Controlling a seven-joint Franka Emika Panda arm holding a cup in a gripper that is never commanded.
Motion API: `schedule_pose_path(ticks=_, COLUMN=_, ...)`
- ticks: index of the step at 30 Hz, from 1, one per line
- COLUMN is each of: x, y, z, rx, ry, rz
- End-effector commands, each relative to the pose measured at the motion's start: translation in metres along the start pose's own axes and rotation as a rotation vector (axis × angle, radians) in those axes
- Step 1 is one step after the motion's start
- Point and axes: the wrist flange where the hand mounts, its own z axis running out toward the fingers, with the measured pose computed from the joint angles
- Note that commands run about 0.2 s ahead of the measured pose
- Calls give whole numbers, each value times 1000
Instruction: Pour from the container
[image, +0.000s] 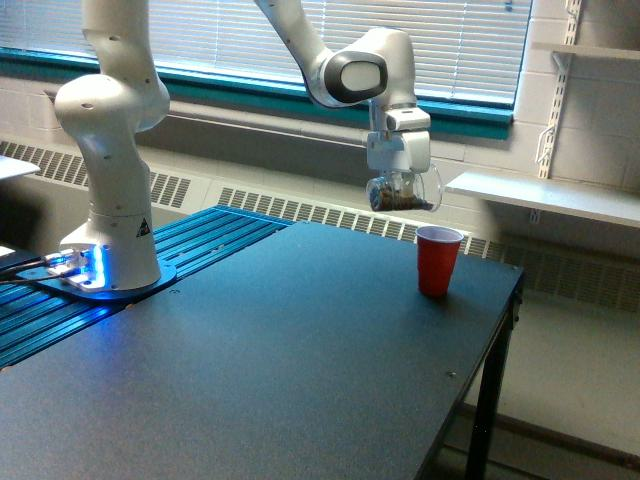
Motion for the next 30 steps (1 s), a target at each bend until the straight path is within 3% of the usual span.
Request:
schedule_pose_path(ticks=1, x=3, y=-9, z=-1, rx=-15, ry=-6, rz=7)
schedule_pose_path(ticks=30, x=11, y=-25, z=-1, rx=-99, ry=-85, rz=-75)
